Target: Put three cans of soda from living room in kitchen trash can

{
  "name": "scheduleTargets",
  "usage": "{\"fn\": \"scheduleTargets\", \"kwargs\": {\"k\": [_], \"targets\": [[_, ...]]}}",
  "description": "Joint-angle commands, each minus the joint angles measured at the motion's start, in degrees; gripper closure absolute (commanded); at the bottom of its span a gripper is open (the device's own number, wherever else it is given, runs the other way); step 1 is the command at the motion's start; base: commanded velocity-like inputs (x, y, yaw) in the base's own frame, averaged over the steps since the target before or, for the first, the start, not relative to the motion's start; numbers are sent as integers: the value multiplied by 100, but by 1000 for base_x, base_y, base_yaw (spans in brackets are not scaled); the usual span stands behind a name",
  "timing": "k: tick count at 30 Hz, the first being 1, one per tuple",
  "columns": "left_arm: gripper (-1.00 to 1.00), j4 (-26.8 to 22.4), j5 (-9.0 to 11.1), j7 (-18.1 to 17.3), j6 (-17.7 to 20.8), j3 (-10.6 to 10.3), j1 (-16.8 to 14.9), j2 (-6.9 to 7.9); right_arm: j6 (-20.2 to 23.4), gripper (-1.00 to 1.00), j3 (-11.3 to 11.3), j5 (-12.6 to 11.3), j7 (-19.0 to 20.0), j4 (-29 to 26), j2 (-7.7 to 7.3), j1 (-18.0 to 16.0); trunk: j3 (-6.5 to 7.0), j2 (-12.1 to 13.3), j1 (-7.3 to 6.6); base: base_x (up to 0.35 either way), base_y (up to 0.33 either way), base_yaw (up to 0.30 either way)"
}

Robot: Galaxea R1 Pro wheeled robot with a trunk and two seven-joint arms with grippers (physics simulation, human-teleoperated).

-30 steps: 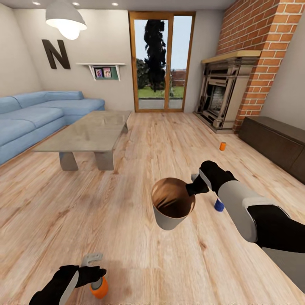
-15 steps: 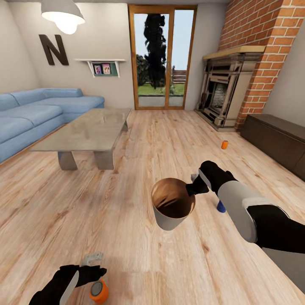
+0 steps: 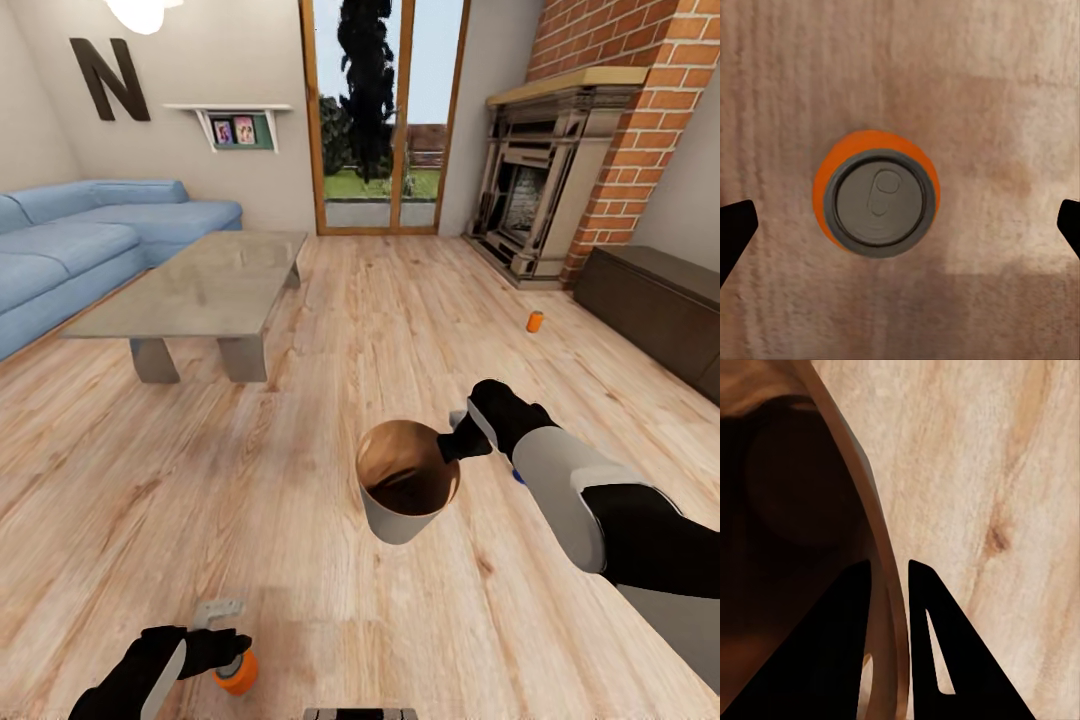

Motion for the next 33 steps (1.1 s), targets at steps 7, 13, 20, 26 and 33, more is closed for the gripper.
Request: {"fn": "scheduleTargets", "kwargs": {"k": [7,13,20,26,33], "targets": [[-100,-19,4,-3,-30,2,0,0,17,100,-36,-159,20,-2,2,7,-69,-3,1,0,0,0],[-100,-27,5,-8,-46,2,0,4,17,100,-35,-148,20,-2,4,19,-110,-3,1,85,83,0],[-100,-28,2,-2,-59,-6,0,0,17,100,-29,-142,20,-2,7,20,-157,-3,1,33,31,0],[-100,-21,-1,0,-43,-32,0,-9,17,100,-27,-141,20,-2,8,20,-308,-9,14,3,3,0],[-100,-1,-10,4,-13,-59,0,-31,17,100,-19,-138,17,-9,8,26,-463,-16,27,0,0,0]]}}
